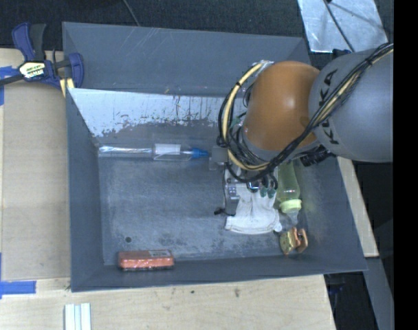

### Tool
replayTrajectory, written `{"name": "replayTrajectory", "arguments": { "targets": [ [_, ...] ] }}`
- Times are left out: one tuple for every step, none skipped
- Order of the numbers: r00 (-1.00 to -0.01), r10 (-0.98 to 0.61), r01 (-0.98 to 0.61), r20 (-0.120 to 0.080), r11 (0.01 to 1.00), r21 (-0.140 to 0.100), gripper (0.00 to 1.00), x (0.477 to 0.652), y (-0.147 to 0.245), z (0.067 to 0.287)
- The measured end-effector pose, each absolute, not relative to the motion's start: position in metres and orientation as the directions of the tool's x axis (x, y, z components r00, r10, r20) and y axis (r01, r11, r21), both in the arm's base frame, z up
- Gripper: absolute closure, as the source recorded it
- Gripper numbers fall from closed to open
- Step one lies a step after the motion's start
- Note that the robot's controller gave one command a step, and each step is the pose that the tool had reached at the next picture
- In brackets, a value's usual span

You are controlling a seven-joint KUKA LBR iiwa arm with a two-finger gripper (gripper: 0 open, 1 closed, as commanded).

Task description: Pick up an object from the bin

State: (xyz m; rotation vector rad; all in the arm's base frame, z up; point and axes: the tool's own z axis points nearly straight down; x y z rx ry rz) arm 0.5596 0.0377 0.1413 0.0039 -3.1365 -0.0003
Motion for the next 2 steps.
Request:
{"name": "replayTrajectory", "arguments": {
  "targets": [
    [-1.0, -0.002, -0.002, -0.003, 1.0, 0.0, 0.0, 0.562, 0.038, 0.146],
    [-0.998, -0.057, -0.057, -0.001, 0.998, 0.0, 0.0, 0.591, 0.036, 0.153]
  ]
}}
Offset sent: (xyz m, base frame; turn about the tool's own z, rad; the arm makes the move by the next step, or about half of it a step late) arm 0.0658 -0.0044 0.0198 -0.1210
